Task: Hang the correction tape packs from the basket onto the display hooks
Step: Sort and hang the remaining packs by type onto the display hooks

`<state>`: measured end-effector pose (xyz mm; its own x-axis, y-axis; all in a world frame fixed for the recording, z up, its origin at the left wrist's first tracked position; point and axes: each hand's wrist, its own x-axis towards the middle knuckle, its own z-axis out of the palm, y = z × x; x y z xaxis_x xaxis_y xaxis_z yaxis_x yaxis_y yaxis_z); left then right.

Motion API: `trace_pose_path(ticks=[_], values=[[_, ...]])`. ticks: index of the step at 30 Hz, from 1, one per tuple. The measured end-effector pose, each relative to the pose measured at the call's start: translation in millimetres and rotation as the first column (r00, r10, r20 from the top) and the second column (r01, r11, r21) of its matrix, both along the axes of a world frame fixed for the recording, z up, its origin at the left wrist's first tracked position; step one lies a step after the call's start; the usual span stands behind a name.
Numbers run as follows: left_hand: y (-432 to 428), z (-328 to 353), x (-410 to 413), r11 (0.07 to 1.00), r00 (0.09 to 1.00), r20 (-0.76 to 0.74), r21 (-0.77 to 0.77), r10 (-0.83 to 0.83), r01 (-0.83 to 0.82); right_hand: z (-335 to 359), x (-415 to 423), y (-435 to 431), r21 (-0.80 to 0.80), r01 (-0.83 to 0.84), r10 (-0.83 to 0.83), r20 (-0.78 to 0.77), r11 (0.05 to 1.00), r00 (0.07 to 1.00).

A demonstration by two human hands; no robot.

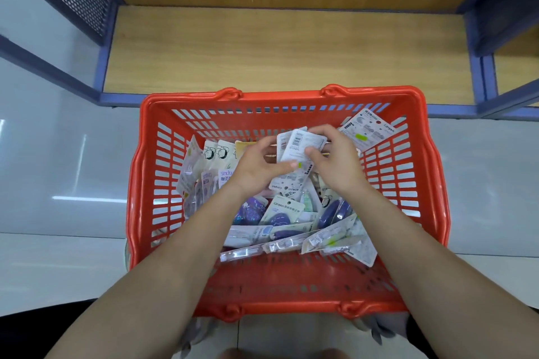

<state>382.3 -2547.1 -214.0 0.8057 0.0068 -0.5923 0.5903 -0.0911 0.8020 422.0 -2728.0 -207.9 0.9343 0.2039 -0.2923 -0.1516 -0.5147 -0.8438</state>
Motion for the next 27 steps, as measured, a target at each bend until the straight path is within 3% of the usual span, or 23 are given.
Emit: trace_pose_path(ticks=[3,7,10,13,16,27], values=[[2,0,-2,0.995,0.999,0.053,0.103,0.003,-0.008,-1,-1,10,-0.051,-0.006,0.007,0.016,0.999,1.0],[12,-2,-6,0.973,0.982,0.023,0.133,0.187,-0.189,4,-10,10,-0.156,0.13,-0.129,0.012,0.979,0.992],[12,-4,-12,0.964,0.984,0.03,0.194,0.177,-0.18,8,-20,12,-0.058,0.011,-0.018,-0.119,0.998,0.993],[8,-1,-18,0.988,0.995,0.023,0.116,0.095,-0.097,9,-28,22,0.037,-0.036,0.044,-0.263,0.999,0.964],[7,2,-21,0.996,0.996,-0.019,-0.017,0.09,-0.091,9,-31,22,0.073,0.05,-0.022,-0.349,0.996,0.937],[5,-7,-19,0.997,0.998,0.018,-0.037,0.063,-0.062,-7,-24,5,0.1,0.251,-0.199,-0.365,0.963,0.91]])
